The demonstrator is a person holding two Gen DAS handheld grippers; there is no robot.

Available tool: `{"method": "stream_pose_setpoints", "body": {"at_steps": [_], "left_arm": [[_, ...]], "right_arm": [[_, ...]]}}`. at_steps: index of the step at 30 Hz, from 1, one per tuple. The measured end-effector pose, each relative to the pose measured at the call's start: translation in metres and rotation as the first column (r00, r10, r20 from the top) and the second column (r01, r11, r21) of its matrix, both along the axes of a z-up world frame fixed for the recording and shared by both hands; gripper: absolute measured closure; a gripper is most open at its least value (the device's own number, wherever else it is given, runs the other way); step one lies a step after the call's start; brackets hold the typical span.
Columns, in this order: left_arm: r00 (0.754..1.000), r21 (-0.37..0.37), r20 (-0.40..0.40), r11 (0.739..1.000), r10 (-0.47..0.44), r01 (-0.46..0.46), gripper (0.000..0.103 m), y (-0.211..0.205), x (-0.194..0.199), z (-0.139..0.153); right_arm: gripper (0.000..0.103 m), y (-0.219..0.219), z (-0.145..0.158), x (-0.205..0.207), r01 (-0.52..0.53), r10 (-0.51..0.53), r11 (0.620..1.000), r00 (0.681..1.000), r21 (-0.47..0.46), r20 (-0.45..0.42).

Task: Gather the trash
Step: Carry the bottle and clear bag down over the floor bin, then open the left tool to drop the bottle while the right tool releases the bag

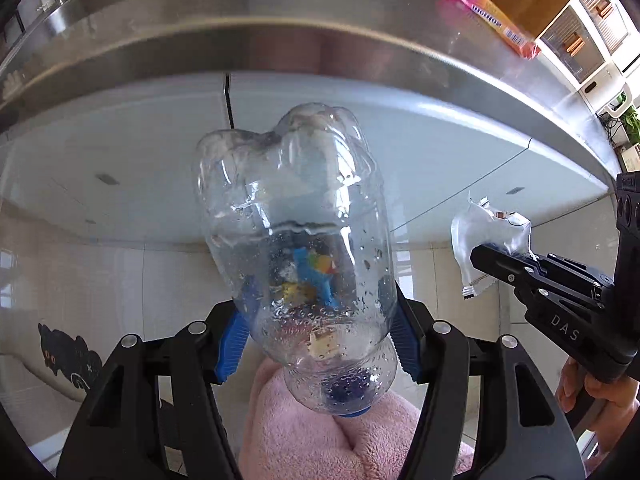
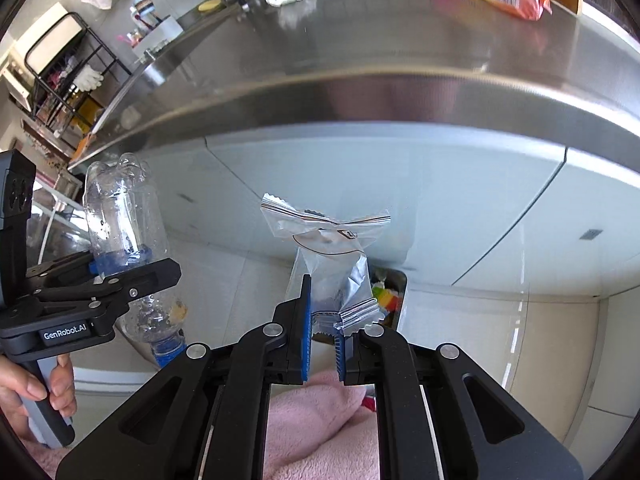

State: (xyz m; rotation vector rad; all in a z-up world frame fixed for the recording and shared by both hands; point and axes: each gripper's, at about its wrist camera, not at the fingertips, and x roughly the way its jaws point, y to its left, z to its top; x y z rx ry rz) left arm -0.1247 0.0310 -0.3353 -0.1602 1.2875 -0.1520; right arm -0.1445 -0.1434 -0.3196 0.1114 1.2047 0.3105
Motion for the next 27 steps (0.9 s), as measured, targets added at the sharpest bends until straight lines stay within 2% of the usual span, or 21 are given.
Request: {"method": "stream_pose_setpoints", "body": {"at_steps": [7,18,23,27], "left_arm": [[0.997,-0.02,-0.075,1.0,-0.007,0.006,0.045,0.0,0.008,-0.075],[0.981,0.001,-0.18,0.997,-0.075,0.076,0.044,-0.017,0.039,-0.179],[0.971,-0.006,-0.221,0.996,-0.088,0.089,0.045,-0.026,0.046,-0.211],[0.965,-0.024,-0.246,0.996,-0.087,0.084,0.044,-0.034,0.052,-0.221]], "right_arm": [[0.092,0.012,-0.062,0.002,0.011,-0.014,1.0,0.994,-0.027,-0.105],[0.092,0.017,-0.157,0.042,0.087,-0.091,0.996,0.973,-0.029,-0.21],[0.092,0.015,-0.194,0.061,0.122,-0.127,0.992,0.952,-0.038,-0.279],[0.089,0.011,-0.211,0.071,0.155,-0.162,0.987,0.936,-0.046,-0.311]]}}
